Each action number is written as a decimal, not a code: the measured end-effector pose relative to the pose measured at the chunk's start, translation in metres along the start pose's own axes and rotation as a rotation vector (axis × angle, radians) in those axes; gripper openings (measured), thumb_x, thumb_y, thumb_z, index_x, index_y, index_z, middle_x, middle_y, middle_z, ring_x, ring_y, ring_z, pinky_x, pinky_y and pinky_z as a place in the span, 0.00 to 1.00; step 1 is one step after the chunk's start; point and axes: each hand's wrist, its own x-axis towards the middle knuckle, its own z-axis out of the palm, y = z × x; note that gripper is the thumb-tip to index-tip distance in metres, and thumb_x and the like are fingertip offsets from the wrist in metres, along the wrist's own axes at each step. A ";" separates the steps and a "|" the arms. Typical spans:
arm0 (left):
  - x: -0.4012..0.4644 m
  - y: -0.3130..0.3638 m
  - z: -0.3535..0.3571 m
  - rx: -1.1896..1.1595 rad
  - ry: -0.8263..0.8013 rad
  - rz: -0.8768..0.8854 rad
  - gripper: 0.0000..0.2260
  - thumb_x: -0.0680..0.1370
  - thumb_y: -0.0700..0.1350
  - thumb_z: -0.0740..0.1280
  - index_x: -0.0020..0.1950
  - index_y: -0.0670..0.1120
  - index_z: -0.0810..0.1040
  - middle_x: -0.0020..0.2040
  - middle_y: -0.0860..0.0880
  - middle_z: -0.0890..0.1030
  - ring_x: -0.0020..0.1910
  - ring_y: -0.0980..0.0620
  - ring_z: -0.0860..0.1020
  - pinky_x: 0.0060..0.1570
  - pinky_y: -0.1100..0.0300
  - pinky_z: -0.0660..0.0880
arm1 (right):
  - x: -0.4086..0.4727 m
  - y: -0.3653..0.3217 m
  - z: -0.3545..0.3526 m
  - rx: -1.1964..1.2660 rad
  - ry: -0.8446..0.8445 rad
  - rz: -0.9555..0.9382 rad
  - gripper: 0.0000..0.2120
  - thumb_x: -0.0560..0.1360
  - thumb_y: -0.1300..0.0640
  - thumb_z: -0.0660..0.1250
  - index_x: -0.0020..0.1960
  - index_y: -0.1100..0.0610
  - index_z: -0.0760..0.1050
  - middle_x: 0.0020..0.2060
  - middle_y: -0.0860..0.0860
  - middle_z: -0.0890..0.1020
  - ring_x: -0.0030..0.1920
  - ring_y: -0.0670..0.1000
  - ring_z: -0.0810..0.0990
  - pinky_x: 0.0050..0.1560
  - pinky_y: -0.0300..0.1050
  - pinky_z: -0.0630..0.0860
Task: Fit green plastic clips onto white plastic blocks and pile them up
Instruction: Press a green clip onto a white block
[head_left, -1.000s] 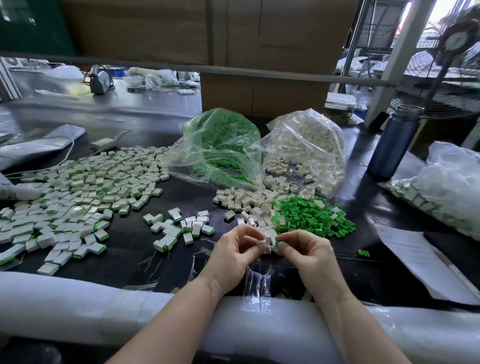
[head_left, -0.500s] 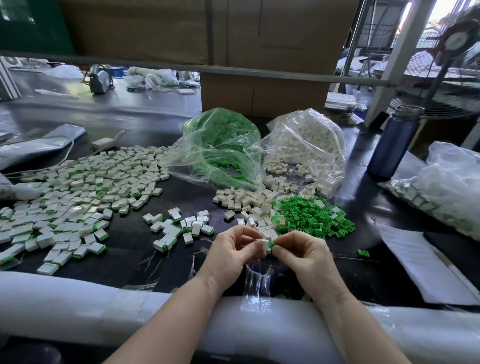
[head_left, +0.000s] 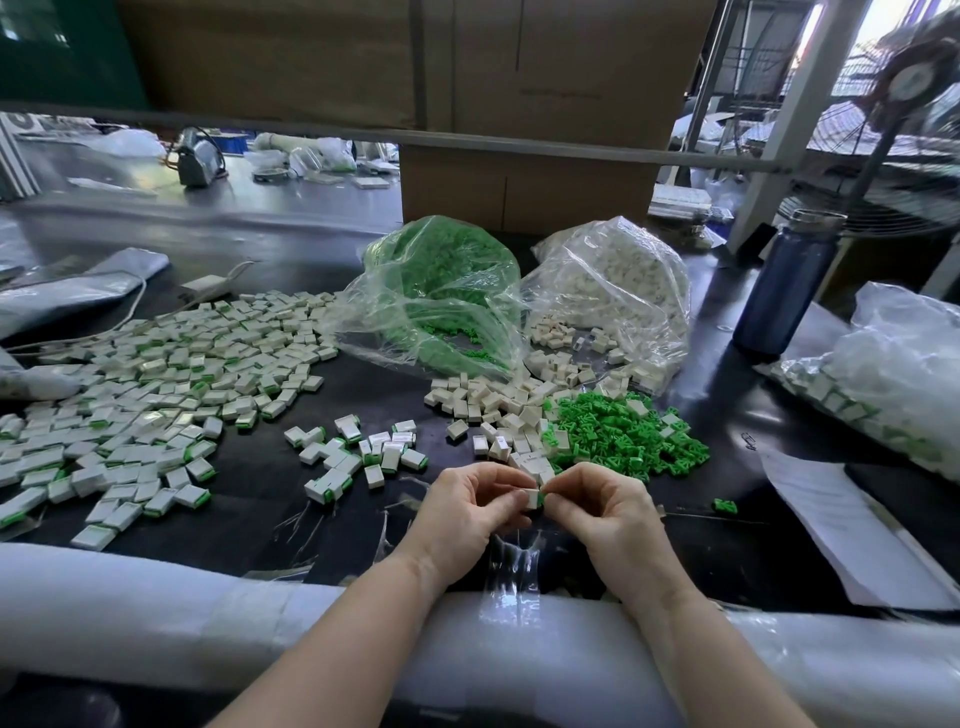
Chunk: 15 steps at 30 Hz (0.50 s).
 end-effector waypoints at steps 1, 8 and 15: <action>0.000 0.000 0.000 0.016 0.001 0.004 0.05 0.75 0.35 0.67 0.50 0.39 0.80 0.39 0.48 0.83 0.34 0.57 0.81 0.37 0.69 0.75 | 0.000 0.000 0.000 -0.003 -0.002 0.005 0.07 0.70 0.70 0.69 0.38 0.59 0.79 0.32 0.52 0.81 0.35 0.47 0.78 0.40 0.41 0.78; 0.001 -0.002 0.002 0.082 0.005 0.007 0.06 0.74 0.35 0.68 0.43 0.45 0.82 0.36 0.50 0.82 0.32 0.60 0.79 0.36 0.69 0.74 | 0.000 -0.001 0.000 -0.009 -0.027 0.031 0.07 0.69 0.71 0.71 0.39 0.61 0.77 0.35 0.59 0.81 0.36 0.51 0.78 0.43 0.51 0.78; -0.001 -0.001 0.003 0.131 -0.018 0.014 0.08 0.74 0.32 0.68 0.41 0.44 0.81 0.32 0.55 0.80 0.30 0.63 0.78 0.36 0.71 0.73 | 0.000 -0.001 -0.001 -0.025 -0.068 0.044 0.09 0.67 0.73 0.71 0.38 0.61 0.76 0.31 0.50 0.79 0.33 0.46 0.77 0.37 0.39 0.75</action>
